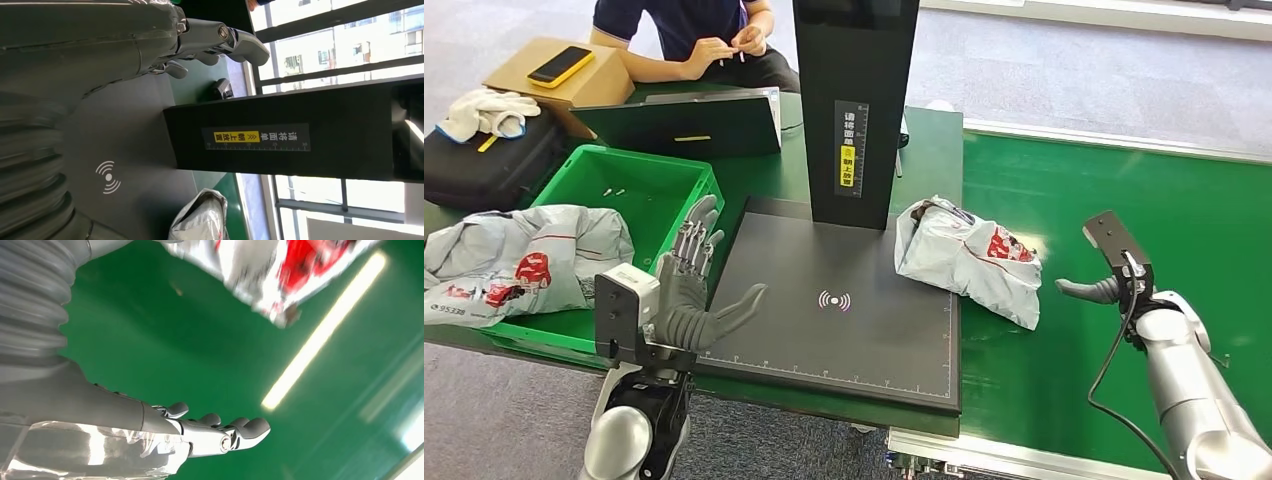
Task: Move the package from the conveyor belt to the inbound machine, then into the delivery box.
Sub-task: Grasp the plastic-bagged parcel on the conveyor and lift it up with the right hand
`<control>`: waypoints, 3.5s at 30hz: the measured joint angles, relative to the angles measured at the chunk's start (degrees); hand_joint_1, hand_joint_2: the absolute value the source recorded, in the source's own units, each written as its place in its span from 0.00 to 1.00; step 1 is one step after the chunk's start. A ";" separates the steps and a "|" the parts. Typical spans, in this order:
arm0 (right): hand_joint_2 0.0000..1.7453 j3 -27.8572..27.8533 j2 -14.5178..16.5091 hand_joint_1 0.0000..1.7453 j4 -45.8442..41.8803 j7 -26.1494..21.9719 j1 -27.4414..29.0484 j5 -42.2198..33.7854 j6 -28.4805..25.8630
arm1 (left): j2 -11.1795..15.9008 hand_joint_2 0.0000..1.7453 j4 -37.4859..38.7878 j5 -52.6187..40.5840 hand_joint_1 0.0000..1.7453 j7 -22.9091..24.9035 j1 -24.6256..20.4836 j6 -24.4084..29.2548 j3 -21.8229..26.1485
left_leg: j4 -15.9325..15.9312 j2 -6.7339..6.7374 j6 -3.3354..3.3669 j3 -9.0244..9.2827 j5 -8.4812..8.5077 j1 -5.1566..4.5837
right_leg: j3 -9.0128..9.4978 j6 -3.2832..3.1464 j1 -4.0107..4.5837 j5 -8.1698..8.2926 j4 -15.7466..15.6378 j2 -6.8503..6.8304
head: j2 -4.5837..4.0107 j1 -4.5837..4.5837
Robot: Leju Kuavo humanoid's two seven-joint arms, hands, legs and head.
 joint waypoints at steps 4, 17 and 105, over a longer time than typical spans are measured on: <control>1.00 0.00 1.52 0.00 0.34 -2.37 1.28 -0.82 1.73 | 0.00 1.00 -0.19 -0.46 0.00 0.12 0.21 -0.41 0.04 | 0.00 0.00 0.00 0.00 0.00 0.00 | -0.01 0.00 0.00 0.00 0.00 0.00 | -0.01 -0.01; 1.00 -0.02 3.37 0.00 0.69 -2.89 2.28 -0.87 2.26 | 0.00 1.00 -0.26 -0.68 0.00 0.12 0.43 -0.74 0.22 | 0.00 0.00 0.00 0.00 0.00 0.00 | -0.01 0.00 -0.01 0.00 0.00 0.01 | 0.01 0.01; 1.00 7.66 11.56 1.00 2.41 0.16 1.63 4.83 -4.77 | -0.92 1.00 -0.85 -4.61 0.00 1.39 2.98 -3.10 1.80 | 0.00 0.04 -0.03 -0.03 0.02 0.01 | -0.05 -0.01 0.01 0.00 0.07 0.04 | 0.01 0.00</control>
